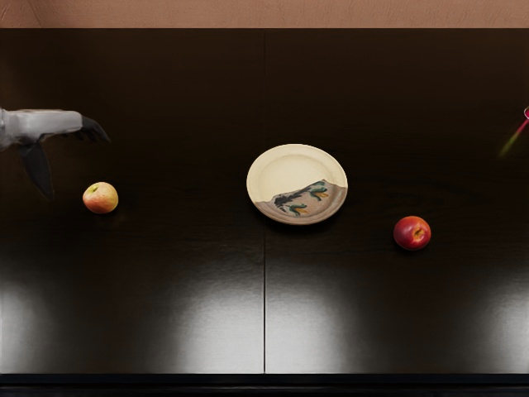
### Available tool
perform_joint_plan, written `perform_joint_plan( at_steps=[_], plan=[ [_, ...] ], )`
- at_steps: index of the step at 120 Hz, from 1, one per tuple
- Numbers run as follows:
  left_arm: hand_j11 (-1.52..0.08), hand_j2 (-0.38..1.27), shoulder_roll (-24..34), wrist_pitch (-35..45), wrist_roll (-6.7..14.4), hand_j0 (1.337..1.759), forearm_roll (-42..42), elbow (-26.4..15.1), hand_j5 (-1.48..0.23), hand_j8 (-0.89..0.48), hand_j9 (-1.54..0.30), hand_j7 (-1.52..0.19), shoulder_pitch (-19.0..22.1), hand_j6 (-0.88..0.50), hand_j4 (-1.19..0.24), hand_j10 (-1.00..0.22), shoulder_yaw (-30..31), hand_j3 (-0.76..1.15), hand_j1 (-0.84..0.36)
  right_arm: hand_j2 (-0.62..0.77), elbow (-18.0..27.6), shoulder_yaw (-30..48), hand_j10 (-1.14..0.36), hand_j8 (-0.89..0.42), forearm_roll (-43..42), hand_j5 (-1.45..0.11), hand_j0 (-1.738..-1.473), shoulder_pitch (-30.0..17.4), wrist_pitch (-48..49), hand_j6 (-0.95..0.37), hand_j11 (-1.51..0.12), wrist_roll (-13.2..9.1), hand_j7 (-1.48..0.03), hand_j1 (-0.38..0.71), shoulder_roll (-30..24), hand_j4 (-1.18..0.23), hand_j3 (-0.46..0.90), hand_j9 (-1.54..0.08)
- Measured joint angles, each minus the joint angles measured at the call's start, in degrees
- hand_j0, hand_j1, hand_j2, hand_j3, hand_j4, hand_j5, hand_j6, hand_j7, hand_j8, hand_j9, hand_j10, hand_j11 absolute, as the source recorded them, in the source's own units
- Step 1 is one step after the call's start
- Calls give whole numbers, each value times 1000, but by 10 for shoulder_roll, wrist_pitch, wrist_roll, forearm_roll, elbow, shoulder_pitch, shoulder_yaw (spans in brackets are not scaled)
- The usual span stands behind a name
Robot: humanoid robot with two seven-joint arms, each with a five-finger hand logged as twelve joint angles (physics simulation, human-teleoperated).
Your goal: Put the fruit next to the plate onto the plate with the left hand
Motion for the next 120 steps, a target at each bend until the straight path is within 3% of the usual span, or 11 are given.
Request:
perform_joint_plan(
  at_steps=[28, 54, 120],
  plan=[
    [-324, 53, -61, 80, 1, 1658, 34, -4, -325, -257, -324, -324, -38, -257, -255, -255, 115, 0, 53, -6, 0, 0, -31, -31, 0, -40, -1658, 0, 0, -31, -40, 0, -40, -312, 0, -31, 0, -40],
    [-341, 56, -101, 139, 1, 1658, 17, 12, -342, -268, -341, -342, -39, -269, -267, -267, 198, 0, 37, -6, 0, 0, -31, -31, 0, -40, -1658, 0, 0, -31, -40, 0, -40, -312, 0, -31, 0, -40],
    [-403, 64, -203, 184, -1, 1658, 2, 125, -403, -313, -403, -403, -5, -313, -313, -312, 226, 0, -21, -6, 0, 0, -31, -31, 0, -40, -1658, 0, 0, -31, -40, 0, -40, -312, 0, -31, 0, -40]
  ],
)
